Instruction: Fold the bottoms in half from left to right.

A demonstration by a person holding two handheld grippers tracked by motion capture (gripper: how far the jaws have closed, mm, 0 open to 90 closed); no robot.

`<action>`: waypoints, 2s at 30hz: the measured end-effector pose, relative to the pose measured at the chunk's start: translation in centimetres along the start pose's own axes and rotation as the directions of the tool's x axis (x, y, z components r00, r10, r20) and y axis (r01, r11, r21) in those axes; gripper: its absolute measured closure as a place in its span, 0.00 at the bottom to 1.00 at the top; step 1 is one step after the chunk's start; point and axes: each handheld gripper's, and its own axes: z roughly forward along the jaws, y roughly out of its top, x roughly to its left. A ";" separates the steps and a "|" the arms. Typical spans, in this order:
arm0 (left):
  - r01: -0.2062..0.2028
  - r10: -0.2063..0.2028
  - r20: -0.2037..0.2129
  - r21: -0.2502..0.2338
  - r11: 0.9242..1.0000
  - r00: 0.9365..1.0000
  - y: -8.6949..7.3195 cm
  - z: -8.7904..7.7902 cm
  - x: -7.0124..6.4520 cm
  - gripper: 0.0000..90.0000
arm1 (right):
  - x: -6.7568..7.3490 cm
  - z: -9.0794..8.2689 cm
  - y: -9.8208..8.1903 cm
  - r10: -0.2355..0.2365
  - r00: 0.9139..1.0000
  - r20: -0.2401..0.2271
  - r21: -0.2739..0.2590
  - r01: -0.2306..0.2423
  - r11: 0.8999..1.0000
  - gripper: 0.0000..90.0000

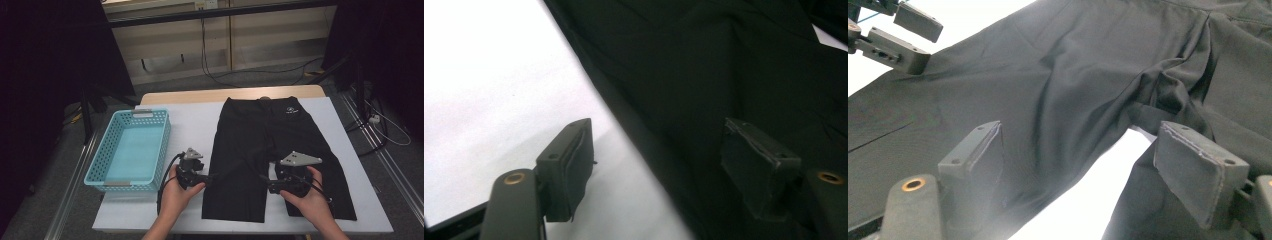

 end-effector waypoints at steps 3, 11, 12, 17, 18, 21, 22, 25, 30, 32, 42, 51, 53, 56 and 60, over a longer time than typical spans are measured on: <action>-0.002 0.002 -0.027 -0.002 1.000 1.000 -0.2 0.3 -0.2 0.38 | -0.1 0.0 -0.1 0.006 1.000 -0.001 -0.001 -0.006 1.000 0.22; -0.036 0.038 -0.070 0.033 0.999 0.997 -0.1 0.3 -1.5 0.59 | -0.1 -0.2 -0.1 0.008 1.000 0.007 -0.008 -0.008 1.000 0.22; -0.034 0.037 -0.072 0.037 0.999 0.997 -0.1 0.2 -1.7 0.62 | -0.1 -0.2 -0.1 0.010 1.000 0.007 -0.008 -0.010 1.000 0.22; 0.024 -0.023 -0.022 0.052 0.998 0.999 0.0 0.2 -1.8 0.87 | 0.0 -0.1 0.0 0.008 1.000 0.008 -0.008 -0.008 1.000 0.22; 0.044 -0.045 -0.001 0.052 0.998 0.999 0.0 0.2 -1.6 0.90 | 0.1 0.0 0.0 0.007 1.000 0.009 -0.007 -0.007 1.000 0.22; 0.096 -0.100 0.069 0.057 0.994 0.993 0.0 0.4 -1.5 0.99 | 0.1 0.1 0.1 0.004 1.000 0.011 -0.007 -0.004 1.000 0.22; 0.096 -0.100 0.073 0.058 0.994 0.992 0.1 0.4 -1.6 0.99 | 0.1 0.2 0.1 0.003 1.000 0.012 -0.006 -0.003 1.000 0.22; 0.123 -0.127 0.106 0.043 0.991 0.986 0.3 0.1 -1.7 0.99 | 0.0 0.2 0.3 0.001 1.000 0.015 -0.007 -0.001 1.000 0.22; 0.128 -0.129 0.131 0.019 0.992 0.983 0.8 -0.8 -1.6 0.99 | -0.2 0.3 0.5 0.000 1.000 0.017 -0.010 0.001 1.000 0.21; 0.126 -0.126 0.143 0.011 0.992 0.982 0.9 -0.9 -1.7 0.99 | -0.2 0.4 0.6 0.002 1.000 0.017 -0.011 -0.001 1.000 0.21; 0.117 -0.116 0.147 -0.001 0.993 0.982 0.9 -1.0 -2.1 0.99 | -0.2 1.0 1.3 0.007 1.000 0.001 -0.020 -0.007 1.000 0.19; 0.163 -0.163 0.121 0.007 0.987 0.979 -0.2 -0.8 -0.1 0.99 | -0.1 1.3 1.3 0.009 1.000 -0.016 -0.023 -0.009 1.000 0.19; 0.169 -0.167 0.120 0.000 0.986 0.979 -0.4 -0.8 0.0 0.97 | 0.1 1.2 1.3 0.009 1.000 -0.018 -0.023 -0.009 1.000 0.19; 0.142 -0.140 0.090 -0.010 0.990 0.986 -0.7 -0.8 0.0 0.81 | 0.1 1.1 1.3 0.008 1.000 -0.023 -0.027 -0.009 1.000 0.19; 0.101 -0.100 0.061 -0.013 0.995 0.993 -1.3 -0.7 -0.2 0.65 | 0.1 1.1 1.1 0.015 1.000 -0.027 -0.023 -0.016 1.000 0.19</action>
